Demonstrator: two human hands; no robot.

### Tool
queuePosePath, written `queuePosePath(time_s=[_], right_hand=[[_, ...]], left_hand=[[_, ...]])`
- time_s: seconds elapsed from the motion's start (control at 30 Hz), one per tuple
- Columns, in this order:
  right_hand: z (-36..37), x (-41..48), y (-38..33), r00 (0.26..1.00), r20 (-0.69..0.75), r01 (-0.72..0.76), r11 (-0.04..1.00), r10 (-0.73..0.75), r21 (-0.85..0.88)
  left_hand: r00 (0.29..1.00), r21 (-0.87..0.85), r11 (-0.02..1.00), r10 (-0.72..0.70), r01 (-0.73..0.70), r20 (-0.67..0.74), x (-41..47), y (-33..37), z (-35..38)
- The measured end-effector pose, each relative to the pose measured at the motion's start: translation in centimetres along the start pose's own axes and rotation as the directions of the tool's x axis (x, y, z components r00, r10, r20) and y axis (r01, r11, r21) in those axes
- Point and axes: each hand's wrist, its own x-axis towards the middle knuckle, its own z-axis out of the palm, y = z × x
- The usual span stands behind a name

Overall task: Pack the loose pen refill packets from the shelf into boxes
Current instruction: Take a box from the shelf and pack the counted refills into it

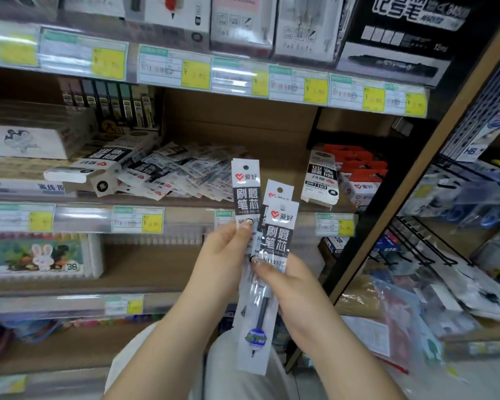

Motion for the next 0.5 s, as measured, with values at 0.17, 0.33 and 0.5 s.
queuePosePath(time_s=[0.17,0.33,0.5], right_hand=[[0.8,-0.8,1.4,0.999,-0.030,-0.009,0.999,0.010,0.041],[1.3,-1.5,1.8,0.998,-0.042,0.052,0.997,-0.055,-0.058],[0.7,-1.9,2.1,0.995,-0.039,0.077,0.972,-0.088,-0.221]], left_hand=[[0.997,0.037,0.998,0.046,-0.044,-0.061,-1.2,-0.5,-0.2],[0.989,0.031,0.997,0.070,-0.066,-0.133,-2.3,-0.7,-0.9],[0.988,-0.008,0.998,0.058,-0.059,-0.143,-3.3,-0.8,-1.6]])
